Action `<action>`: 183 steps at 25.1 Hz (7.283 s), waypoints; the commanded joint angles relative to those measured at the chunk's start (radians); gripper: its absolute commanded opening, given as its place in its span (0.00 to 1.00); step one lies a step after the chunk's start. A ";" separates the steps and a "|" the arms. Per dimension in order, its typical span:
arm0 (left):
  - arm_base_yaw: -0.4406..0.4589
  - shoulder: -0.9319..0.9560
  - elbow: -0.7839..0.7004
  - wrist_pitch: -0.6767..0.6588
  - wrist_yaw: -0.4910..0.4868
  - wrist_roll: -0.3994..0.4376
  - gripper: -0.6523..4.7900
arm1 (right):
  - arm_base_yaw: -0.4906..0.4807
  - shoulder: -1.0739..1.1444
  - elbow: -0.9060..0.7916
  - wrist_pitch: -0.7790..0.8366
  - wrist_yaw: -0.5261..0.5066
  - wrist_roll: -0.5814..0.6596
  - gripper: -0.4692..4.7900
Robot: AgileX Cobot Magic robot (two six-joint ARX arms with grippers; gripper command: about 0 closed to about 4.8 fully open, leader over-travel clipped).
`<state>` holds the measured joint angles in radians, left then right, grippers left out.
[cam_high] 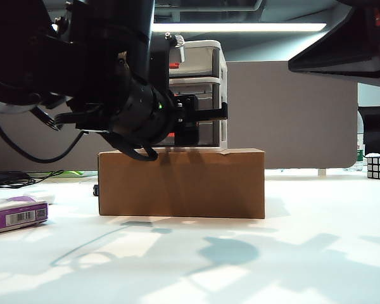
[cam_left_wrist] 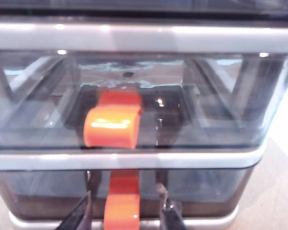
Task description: Open the third layer of the drawer on the table, pick up a pack of napkins on the table and put it in, and finally close the drawer.
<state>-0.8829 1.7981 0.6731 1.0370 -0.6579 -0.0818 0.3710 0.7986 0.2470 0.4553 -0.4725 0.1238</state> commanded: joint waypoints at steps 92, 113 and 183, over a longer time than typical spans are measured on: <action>-0.074 -0.113 -0.098 -0.070 -0.012 -0.140 0.41 | 0.033 0.757 0.605 0.154 -0.050 0.006 0.08; -0.057 -0.079 -0.058 -0.063 -0.052 -0.135 0.40 | 0.033 0.757 0.605 0.143 -0.051 0.006 0.08; -0.401 -0.446 -0.103 -0.912 -0.222 -0.457 0.25 | 0.033 0.757 0.605 0.097 -0.029 0.006 0.08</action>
<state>-1.2755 1.4048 0.5663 0.2344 -0.8509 -0.5362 0.4057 1.5578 0.8459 0.5659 -0.5041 0.1299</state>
